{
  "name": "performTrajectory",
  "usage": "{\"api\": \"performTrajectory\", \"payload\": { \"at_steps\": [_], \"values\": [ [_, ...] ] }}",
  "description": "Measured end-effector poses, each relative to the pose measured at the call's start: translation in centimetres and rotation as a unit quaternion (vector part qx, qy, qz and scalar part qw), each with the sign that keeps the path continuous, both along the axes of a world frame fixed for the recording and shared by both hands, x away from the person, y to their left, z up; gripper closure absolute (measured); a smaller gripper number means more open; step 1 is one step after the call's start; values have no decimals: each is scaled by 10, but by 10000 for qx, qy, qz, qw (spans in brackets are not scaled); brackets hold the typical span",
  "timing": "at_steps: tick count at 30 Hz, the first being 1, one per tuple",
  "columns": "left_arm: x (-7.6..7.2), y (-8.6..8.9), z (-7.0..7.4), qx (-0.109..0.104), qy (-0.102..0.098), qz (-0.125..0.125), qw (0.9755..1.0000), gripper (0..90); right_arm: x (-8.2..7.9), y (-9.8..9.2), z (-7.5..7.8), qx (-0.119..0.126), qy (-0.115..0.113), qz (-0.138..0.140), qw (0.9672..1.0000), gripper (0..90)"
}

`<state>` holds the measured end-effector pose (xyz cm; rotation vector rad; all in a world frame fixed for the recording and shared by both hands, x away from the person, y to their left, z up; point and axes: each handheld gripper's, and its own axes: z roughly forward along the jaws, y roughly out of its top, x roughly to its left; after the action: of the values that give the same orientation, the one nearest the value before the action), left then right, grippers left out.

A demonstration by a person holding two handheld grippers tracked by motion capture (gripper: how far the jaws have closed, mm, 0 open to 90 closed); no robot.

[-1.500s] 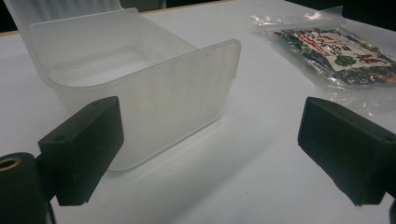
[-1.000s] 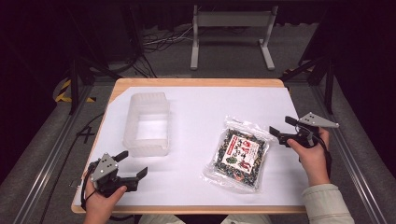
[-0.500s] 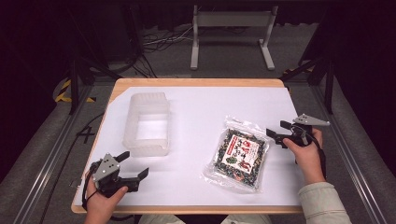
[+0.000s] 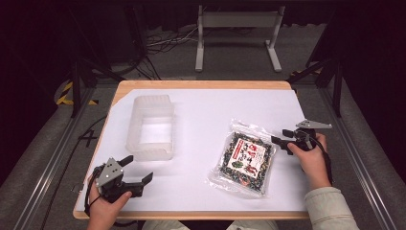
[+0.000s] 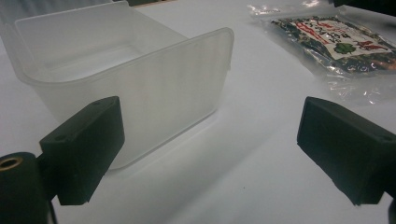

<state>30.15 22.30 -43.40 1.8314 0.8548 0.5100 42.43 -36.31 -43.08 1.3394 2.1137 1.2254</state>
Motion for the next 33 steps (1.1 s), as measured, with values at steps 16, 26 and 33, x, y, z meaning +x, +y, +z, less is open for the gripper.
{"api": "performTrajectory", "payload": {
  "at_steps": [16, 26, 33],
  "values": [
    [1, -5, -1, 116, -21, -75, 9999, 85, 7, 1, -10, 86, 487, 177, 9986, 356],
    [1, -5, -1, 137, -35, -73, 9999, 85, 7, 0, -11, 274, 611, 327, 9972, 491],
    [1, -6, -2, 159, -35, -54, 9999, 85, 5, 2, -10, 148, 537, 417, 9976, 568]
  ]
}}
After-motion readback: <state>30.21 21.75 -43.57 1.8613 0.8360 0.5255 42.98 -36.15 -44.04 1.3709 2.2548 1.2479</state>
